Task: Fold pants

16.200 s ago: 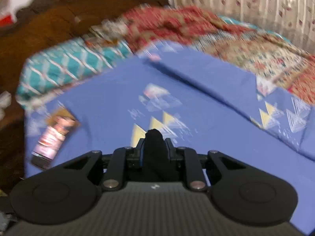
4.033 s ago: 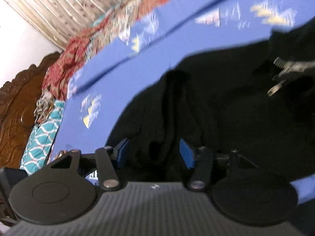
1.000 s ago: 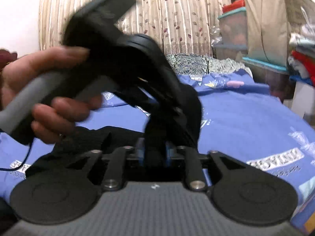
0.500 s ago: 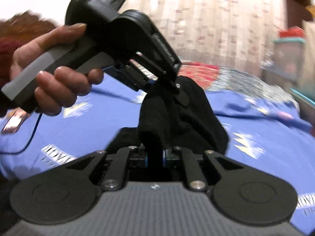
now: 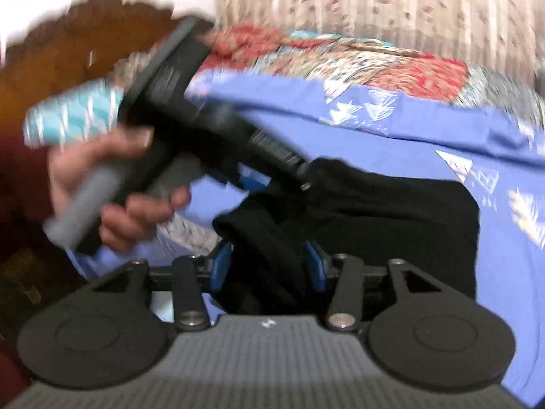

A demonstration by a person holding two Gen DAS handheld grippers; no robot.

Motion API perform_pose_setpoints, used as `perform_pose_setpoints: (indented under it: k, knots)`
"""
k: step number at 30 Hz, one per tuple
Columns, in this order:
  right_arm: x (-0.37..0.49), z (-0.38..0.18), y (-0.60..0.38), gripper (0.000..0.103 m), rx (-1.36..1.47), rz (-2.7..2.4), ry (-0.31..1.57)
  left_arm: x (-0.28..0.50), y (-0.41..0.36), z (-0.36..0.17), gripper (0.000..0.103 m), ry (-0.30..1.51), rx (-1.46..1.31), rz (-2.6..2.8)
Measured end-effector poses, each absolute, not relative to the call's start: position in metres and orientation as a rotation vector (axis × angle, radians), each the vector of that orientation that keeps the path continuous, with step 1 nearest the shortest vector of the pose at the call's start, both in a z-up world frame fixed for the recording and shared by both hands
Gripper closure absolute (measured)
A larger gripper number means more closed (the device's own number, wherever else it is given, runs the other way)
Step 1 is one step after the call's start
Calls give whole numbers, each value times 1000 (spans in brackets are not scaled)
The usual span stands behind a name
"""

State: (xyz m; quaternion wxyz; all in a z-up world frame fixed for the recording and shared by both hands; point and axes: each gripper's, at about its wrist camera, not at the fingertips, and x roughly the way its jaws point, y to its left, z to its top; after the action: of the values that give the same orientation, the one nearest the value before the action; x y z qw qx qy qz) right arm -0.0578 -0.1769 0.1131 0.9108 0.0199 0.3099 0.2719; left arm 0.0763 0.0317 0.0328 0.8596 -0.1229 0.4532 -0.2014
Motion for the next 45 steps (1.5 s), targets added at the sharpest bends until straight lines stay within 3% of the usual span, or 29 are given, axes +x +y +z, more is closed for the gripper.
perform_pose_setpoints:
  k: [4,7,12,15,45]
  knots:
    - [-66,124,-219,54,207,471,609,50,22,47,42,906,-183,-402]
    - [-63,116,-237,65,261,396,628,23,17,52,39,876,-133,-411]
    - [-48,79,-242,71,316,287,811,6,3,35,37,929,-68,-354]
    - [-50,63,-241,71,388,248,880,2,0,31,36,943,-75,-325]
    - [-76,80,-257,62,485,251,845,-24,10,37,25,936,-108,-237]
